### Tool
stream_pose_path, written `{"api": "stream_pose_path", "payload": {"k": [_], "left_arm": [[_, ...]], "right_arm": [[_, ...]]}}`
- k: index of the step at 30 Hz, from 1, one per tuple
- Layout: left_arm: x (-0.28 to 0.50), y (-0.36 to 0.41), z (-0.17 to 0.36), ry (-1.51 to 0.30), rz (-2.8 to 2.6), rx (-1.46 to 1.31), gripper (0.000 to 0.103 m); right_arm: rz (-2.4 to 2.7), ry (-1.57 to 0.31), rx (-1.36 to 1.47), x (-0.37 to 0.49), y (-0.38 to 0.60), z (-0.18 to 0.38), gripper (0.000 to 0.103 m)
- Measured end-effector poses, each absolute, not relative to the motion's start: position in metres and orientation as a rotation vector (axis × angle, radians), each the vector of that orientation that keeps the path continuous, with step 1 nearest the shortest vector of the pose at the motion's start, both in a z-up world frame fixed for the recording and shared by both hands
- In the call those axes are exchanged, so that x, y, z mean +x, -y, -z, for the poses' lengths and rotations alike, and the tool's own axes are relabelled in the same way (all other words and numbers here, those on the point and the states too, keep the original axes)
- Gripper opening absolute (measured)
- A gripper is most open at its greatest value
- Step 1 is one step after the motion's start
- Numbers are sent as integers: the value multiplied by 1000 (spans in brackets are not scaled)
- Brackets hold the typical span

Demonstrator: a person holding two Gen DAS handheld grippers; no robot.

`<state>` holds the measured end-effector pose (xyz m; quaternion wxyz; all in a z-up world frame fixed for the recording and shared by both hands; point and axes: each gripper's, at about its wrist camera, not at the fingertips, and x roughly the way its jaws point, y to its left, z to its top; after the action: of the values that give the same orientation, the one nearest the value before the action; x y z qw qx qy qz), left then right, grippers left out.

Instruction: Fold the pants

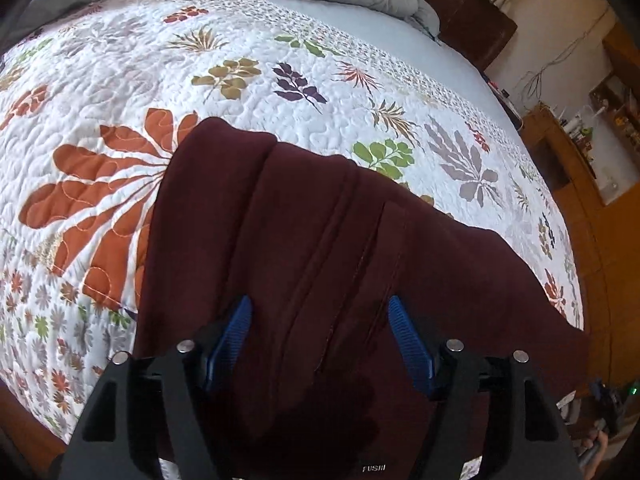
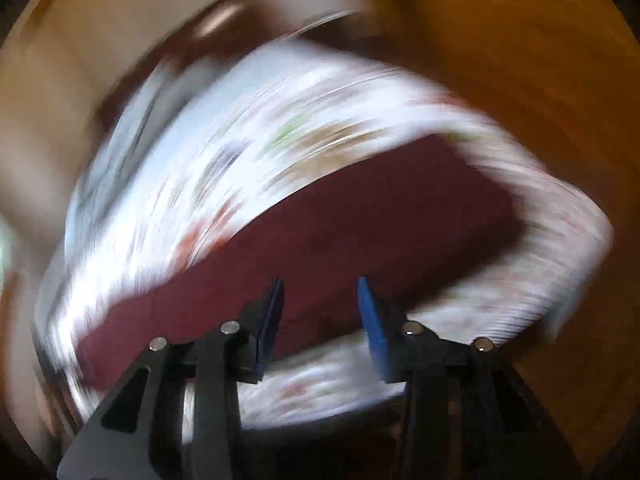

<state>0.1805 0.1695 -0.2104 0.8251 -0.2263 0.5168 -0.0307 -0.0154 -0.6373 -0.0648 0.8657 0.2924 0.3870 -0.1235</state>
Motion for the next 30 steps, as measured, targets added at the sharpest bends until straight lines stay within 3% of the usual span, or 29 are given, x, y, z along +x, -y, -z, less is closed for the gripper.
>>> {"api": "stream_pose_path", "payload": {"k": [4, 6, 14, 15, 16, 17, 30], "left_arm": [[180, -164, 209, -1096, 57, -469, 82], [182, -156, 208, -1103, 49, -428, 89], [185, -155, 208, -1109, 16, -450, 93], [185, -155, 208, -1108, 18, -450, 93], [185, -154, 208, -1108, 19, -447, 94], [185, -154, 208, -1108, 18, -442, 94], [183, -152, 207, -1098, 35, -425, 94]], "right_arm": [[297, -654, 981, -58, 718, 85, 40], [258, -645, 1029, -55, 723, 95, 39], [297, -705, 1185, -30, 732, 122, 38], [287, -696, 1189, -29, 737, 124, 30], [278, -684, 1190, -28, 739, 124, 12], [273, -668, 1186, -28, 741, 121, 5], [371, -617, 1190, -47, 743, 139, 3]]}}
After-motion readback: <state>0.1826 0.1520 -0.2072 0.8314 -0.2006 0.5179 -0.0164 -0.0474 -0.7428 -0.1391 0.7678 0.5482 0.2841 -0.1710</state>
